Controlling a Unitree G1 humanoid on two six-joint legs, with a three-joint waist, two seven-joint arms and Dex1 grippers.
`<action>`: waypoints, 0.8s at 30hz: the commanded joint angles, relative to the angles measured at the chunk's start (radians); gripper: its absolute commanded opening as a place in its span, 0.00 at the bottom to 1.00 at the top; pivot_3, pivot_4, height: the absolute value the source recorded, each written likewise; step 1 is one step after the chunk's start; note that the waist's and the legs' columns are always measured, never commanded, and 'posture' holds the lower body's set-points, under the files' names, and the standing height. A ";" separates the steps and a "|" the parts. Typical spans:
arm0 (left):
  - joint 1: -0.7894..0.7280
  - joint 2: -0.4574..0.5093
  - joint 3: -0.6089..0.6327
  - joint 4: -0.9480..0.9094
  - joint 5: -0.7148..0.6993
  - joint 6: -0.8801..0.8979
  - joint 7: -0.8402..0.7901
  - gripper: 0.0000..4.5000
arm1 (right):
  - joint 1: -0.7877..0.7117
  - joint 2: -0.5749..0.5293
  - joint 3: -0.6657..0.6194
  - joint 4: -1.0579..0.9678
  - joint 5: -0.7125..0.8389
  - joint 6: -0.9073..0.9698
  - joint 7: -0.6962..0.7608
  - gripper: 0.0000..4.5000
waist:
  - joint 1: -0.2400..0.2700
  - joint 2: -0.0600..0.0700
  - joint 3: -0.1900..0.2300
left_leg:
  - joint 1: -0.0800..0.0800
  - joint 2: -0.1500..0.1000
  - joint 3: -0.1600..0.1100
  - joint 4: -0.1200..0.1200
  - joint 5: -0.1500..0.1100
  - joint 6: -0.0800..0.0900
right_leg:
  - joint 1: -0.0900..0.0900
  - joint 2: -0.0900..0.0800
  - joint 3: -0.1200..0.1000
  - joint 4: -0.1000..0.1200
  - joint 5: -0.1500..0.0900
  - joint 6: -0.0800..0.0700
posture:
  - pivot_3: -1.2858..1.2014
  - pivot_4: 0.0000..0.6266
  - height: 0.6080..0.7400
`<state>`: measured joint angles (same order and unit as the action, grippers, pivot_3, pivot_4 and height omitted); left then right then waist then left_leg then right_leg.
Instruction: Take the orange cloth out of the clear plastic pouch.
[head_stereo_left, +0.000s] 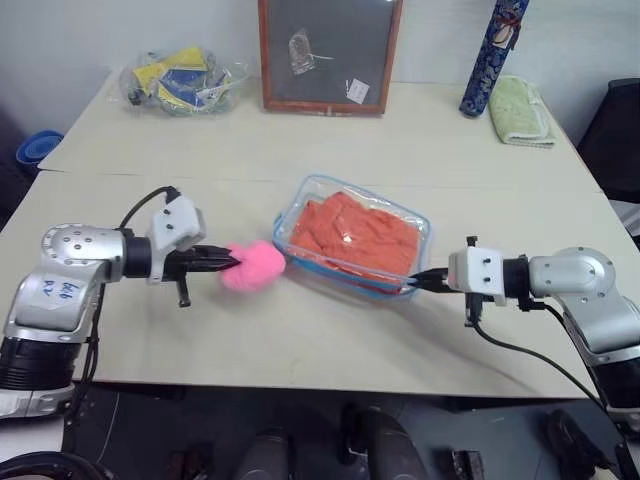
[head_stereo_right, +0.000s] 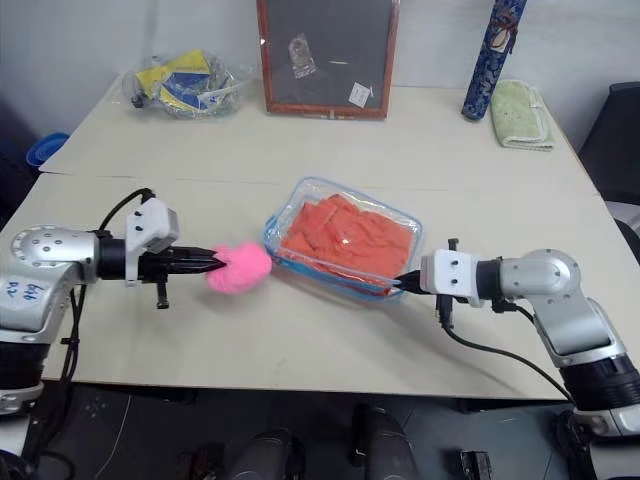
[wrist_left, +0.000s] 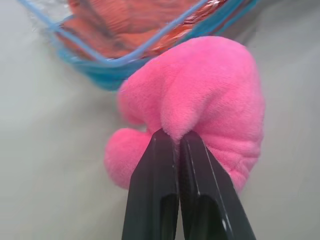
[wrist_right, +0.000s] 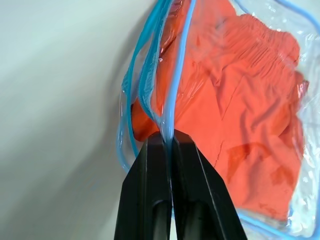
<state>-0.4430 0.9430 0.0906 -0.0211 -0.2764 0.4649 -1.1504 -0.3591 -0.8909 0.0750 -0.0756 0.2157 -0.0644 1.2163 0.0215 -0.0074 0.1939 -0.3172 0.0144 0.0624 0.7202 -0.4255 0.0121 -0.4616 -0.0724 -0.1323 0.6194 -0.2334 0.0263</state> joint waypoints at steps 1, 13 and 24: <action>0.069 0.065 0.081 -0.021 -0.027 -0.005 -0.031 0.00 | 0.019 -0.031 -0.062 -0.031 0.027 -0.005 0.004 0.01 | -0.004 0.001 0.001 | 0.000 0.000 0.000 0.000 0.000 0.000 | 0.000 0.000 0.000 0.000 0.000 0.000 | 0.52 0.24 1.00; 0.147 -0.030 0.060 -0.107 -0.084 0.051 0.053 0.11 | 0.059 0.018 -0.056 -0.119 0.071 0.126 -0.053 0.14 | 0.002 0.004 0.003 | 0.001 -0.001 0.001 0.000 0.000 0.000 | 0.000 -0.001 0.002 0.002 0.000 0.000 | 0.52 0.24 1.00; 0.224 0.042 0.152 -0.010 -0.111 0.032 0.005 0.84 | 0.202 0.019 -0.167 -0.279 0.149 0.272 -0.152 0.97 | 0.001 0.004 0.003 | 0.001 0.000 0.001 0.000 0.000 -0.001 | -0.001 -0.001 0.002 0.001 0.000 0.000 | 0.52 0.24 1.00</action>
<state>-0.1991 0.9579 0.1895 -0.0522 -0.3706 0.5146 -1.1290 -0.1594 -0.8751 -0.0423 -0.2952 0.3270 0.1818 1.0891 0.0221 -0.0030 0.1966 -0.3161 0.0141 0.0634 0.7200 -0.4256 0.0116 -0.4622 -0.0731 -0.1307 0.6202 -0.2336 0.0259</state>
